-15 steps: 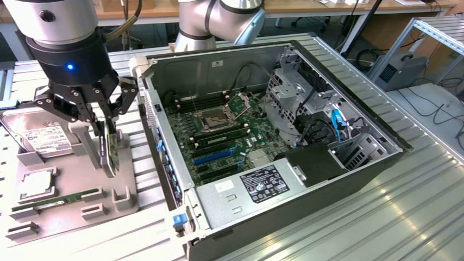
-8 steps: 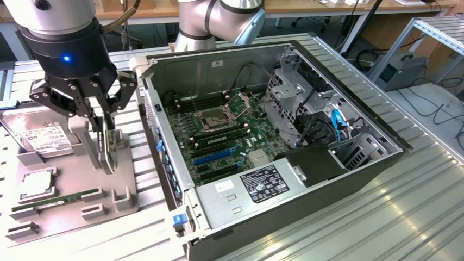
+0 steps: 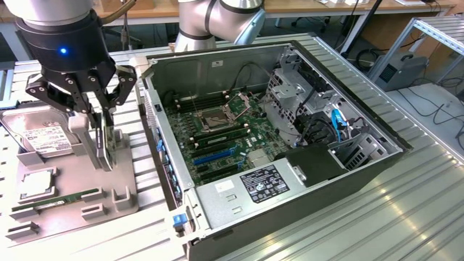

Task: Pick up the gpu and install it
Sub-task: 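Pick up the gpu and move the gpu toward the slot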

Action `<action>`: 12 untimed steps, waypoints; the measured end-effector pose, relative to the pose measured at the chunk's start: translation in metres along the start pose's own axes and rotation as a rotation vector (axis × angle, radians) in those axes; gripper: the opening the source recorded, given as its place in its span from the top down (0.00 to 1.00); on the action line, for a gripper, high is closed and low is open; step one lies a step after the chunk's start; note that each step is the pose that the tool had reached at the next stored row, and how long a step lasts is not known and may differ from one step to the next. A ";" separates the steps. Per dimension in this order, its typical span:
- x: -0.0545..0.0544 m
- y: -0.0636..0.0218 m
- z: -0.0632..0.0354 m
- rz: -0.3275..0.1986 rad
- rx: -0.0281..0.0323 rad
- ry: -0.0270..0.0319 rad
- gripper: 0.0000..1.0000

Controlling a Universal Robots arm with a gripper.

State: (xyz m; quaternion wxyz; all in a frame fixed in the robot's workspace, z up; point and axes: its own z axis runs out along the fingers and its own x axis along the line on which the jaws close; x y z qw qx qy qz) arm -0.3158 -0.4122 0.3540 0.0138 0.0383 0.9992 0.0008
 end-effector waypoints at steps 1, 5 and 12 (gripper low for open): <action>0.000 0.0000 -0.0013 0.000 0.0001 0.0000 0.73; 0.000 0.0000 -0.0058 0.000 0.0000 0.0000 0.73; 0.000 0.0000 -0.0142 0.000 0.0000 -0.0001 0.73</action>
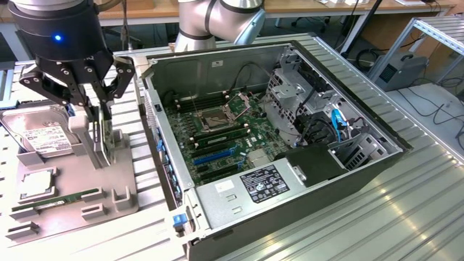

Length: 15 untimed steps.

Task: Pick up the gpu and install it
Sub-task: 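Pick up the gpu and move the gpu toward the slot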

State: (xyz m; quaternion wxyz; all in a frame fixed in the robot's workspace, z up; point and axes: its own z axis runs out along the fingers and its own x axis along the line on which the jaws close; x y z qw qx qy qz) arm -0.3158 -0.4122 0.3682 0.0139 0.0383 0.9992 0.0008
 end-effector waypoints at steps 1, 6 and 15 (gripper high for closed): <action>0.000 0.0000 -0.0024 0.000 0.0000 0.0000 0.73; 0.000 0.0000 -0.0111 0.000 0.0001 0.0001 0.73; -0.001 0.0001 -0.0234 0.000 0.0001 0.0000 0.73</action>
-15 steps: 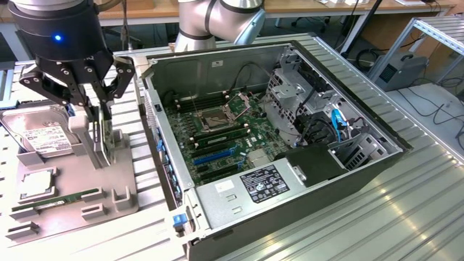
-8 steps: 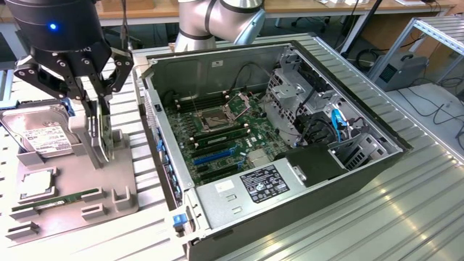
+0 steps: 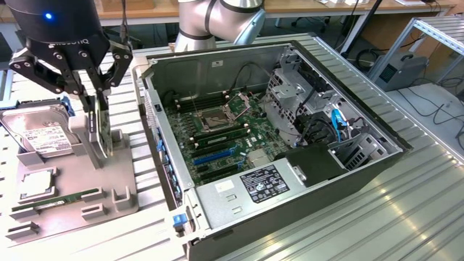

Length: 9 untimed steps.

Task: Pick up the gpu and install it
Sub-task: 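Pick up the gpu and move the gpu toward the slot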

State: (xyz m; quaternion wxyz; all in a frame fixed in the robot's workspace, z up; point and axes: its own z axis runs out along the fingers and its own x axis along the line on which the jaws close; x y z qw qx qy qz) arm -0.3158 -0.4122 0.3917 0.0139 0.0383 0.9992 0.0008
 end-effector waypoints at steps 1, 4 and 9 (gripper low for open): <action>0.000 0.0000 -0.0013 0.000 0.0000 0.0000 0.73; 0.000 0.0000 -0.0046 0.000 0.0000 0.0000 0.73; 0.000 0.0000 -0.0103 0.000 0.0000 0.0000 0.73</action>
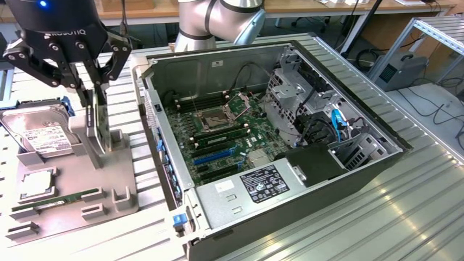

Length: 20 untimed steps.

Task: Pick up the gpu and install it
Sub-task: 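Pick up the gpu and move the gpu toward the slot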

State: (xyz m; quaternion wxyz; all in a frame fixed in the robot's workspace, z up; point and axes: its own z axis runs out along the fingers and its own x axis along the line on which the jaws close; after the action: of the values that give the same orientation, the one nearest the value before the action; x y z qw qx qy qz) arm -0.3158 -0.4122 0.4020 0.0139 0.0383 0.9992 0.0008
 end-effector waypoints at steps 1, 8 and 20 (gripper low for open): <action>0.000 0.0000 -0.0019 0.000 0.0000 0.0001 0.73; 0.000 0.0000 -0.0107 0.000 0.0000 0.0000 0.73; -0.001 0.0001 -0.0274 0.000 0.0000 0.0000 0.73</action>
State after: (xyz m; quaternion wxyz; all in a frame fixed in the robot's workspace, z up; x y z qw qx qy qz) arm -0.3158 -0.4122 0.4294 0.0139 0.0383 0.9992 0.0008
